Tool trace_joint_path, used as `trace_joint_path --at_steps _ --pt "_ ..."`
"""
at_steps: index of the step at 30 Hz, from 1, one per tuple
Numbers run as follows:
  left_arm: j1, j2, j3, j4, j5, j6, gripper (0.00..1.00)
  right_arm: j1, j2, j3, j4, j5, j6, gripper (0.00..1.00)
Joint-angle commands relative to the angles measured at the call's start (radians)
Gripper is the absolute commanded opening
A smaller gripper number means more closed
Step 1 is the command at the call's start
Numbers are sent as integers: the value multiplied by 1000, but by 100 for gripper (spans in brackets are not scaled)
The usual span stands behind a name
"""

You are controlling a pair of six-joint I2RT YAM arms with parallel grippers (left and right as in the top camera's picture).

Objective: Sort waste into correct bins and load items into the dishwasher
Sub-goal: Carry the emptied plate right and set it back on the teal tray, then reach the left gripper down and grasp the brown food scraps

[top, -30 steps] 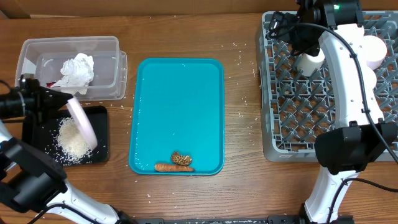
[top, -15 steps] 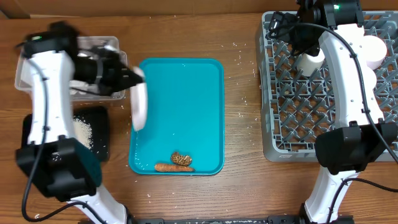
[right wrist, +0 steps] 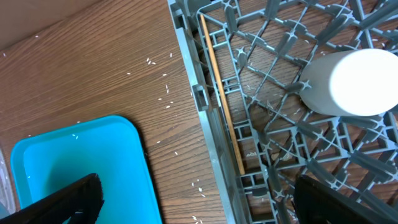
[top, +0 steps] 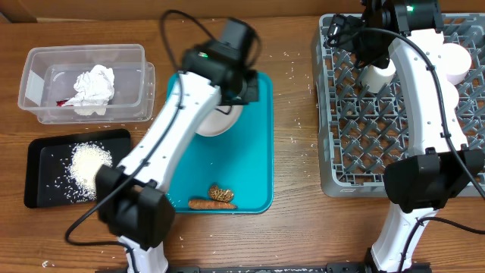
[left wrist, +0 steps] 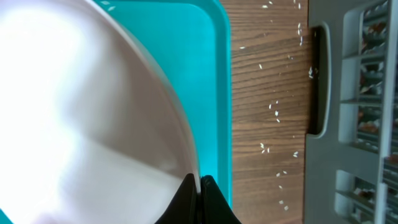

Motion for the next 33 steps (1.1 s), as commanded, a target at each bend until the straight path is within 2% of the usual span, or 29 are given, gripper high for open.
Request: trace_joint_path --at_steps 1,6,11,12,15,16,17,20,26,30,31,33 --pt "-56 100 17 31 -104 -32 4 4 -15 20 3 10 1 100" --pt "-66 201 17 48 -150 -32 5 4 -15 20 3 10 1 100" --pt "-64 258 17 44 -146 -31 12 4 -15 20 3 10 1 100" --pt "-64 259 17 44 -146 -26 19 4 -15 20 3 10 1 100" --pt "-63 258 25 43 -146 -19 52 4 -15 20 3 10 1 100" --pt "-63 258 33 38 -146 -12 68 4 -15 20 3 10 1 100" --pt "-61 258 46 30 -147 -11 76 4 -15 20 3 10 1 100" --pt "-53 257 137 -59 -138 3 78 4 -15 20 3 10 1 100" --pt "-33 257 351 -378 -73 3 78 4 -15 20 3 10 1 100" --pt "-5 257 392 -544 12 18 77 4 -15 20 3 10 1 100" --pt "14 257 384 -592 44 62 74 4 -15 20 3 10 1 100" --pt "20 251 377 -592 48 79 74 4 -15 20 3 10 1 100"
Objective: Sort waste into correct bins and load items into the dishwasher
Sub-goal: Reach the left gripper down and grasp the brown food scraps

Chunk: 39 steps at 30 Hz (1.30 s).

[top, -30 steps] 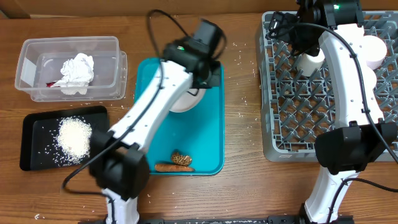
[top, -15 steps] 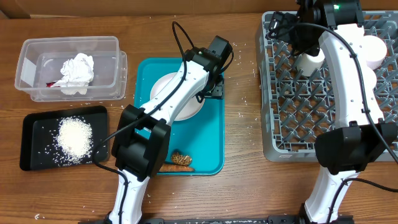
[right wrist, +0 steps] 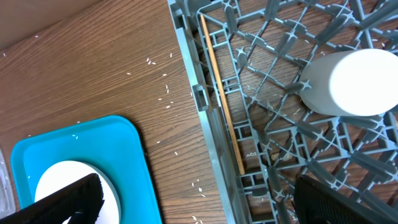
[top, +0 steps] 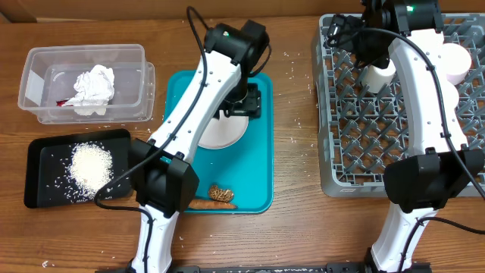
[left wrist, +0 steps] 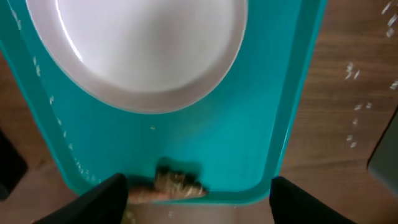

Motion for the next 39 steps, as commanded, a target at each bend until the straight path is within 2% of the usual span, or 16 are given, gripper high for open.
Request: trace_joint_path --at_steps 1,7,14,18,24,28,31,33,34,39 --pt "32 -18 2 -17 58 64 75 4 -15 20 2 9 1 100" --pt "63 -90 -46 -17 104 92 75 4 -15 20 2 9 1 100" --pt "47 -308 -330 4 104 117 77 4 -15 20 2 9 1 100" --pt "22 -417 -612 174 176 95 75 4 -15 20 2 9 1 100" --pt "-21 -425 -898 412 217 70 73 4 -15 20 2 9 1 100" --pt "-25 -422 -1040 538 216 34 77 4 -15 20 2 9 1 100" --pt "-19 -422 -1084 569 187 23 81 4 -15 20 2 9 1 100" --pt "-16 -422 -1096 571 139 19 98 4 -15 20 2 9 1 100" --pt "-16 -422 -1099 571 112 19 100 4 -15 20 2 9 1 100" --pt "-21 -418 -1110 585 76 47 100 4 -15 20 2 9 1 100"
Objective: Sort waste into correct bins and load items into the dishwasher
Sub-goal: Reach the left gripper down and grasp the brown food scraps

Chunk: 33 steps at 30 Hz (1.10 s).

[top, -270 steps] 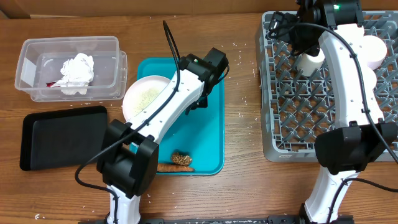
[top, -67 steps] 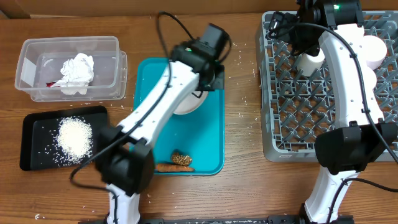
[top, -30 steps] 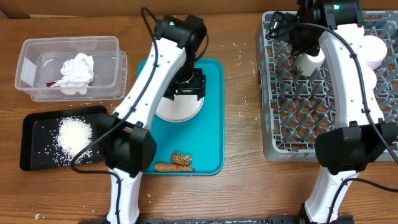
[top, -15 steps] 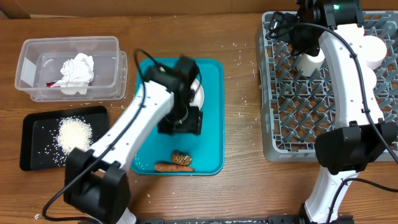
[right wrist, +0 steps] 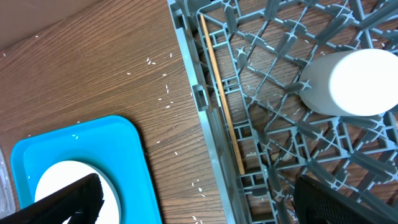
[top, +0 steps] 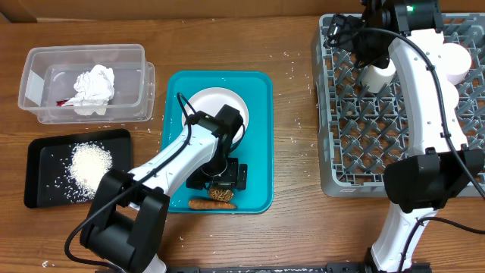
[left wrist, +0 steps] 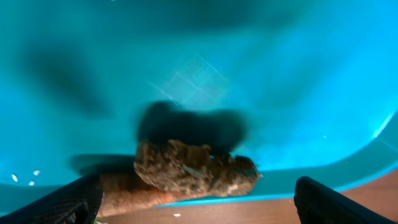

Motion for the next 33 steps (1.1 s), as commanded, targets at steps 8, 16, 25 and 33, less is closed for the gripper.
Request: trace_joint_path --at_steps 8,16,25,33 --pt "-3 30 -64 94 -48 19 97 4 -15 20 3 10 2 100" --pt "-52 33 -82 101 -46 80 91 4 -15 20 3 10 2 100" --pt "-114 34 -86 101 -109 65 90 4 -15 20 3 10 2 100" --pt "-113 34 -102 118 -167 47 87 4 -15 20 3 10 2 100"
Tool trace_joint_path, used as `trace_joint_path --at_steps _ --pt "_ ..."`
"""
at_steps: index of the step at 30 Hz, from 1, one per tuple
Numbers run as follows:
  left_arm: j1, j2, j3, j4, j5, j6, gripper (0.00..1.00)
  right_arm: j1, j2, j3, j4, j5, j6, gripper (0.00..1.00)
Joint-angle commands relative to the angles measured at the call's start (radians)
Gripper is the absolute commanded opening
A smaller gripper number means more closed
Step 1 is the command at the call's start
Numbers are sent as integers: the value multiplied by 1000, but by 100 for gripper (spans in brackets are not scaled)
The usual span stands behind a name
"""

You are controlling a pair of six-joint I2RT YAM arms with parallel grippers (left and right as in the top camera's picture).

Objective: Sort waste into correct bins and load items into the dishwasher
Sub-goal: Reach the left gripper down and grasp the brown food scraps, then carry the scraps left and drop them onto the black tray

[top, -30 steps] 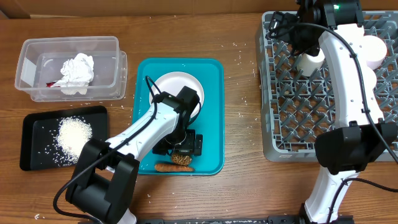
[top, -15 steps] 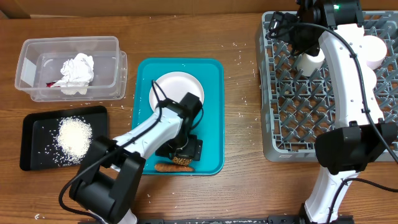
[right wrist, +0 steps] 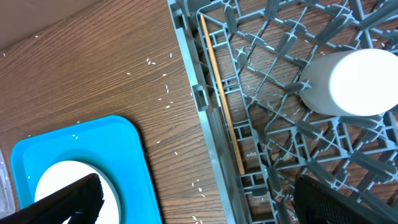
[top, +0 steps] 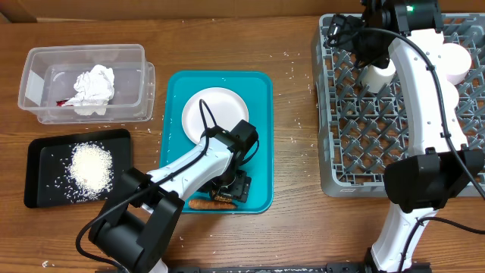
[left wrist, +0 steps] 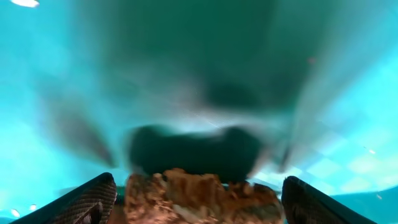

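A brown food lump lies at the near end of the teal tray, beside an orange stick-shaped scrap. My left gripper is open and low over the tray, one finger on each side of the lump; in the overhead view the left gripper covers most of it. A white plate rests on the tray's far half. My right gripper hangs open and empty over the grey dish rack, by a white cup.
A clear bin holding crumpled tissue stands at the back left. A black tray with a rice heap lies in front of it. A chopstick lies along the rack's left edge. Rice grains dot the wood.
My left gripper has come lower, so the brown lump now sits between its open fingers and fills the bottom of the wrist view. The right arm has not moved.
My left gripper was shut on the white plate's rim over the tray. Then the plate lay on the tray and the gripper was open above it. Then it hung open over the food scraps at the tray's near end, and now it straddles the lump.
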Motion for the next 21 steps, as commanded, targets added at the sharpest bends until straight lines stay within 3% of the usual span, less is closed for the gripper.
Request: trace_joint_path --at_steps 1,7,12,21 --pt "-2 13 -27 19 -46 -5 86 4 -15 20 2 10 1 100" --pt "-2 13 -61 47 -13 -16 82 4 -15 20 2 10 1 100" --pt "-2 13 -63 55 -13 -26 68 4 -15 20 2 10 1 100" --pt "17 12 -10 -7 6 -120 66 4 -15 20 2 10 1 100"
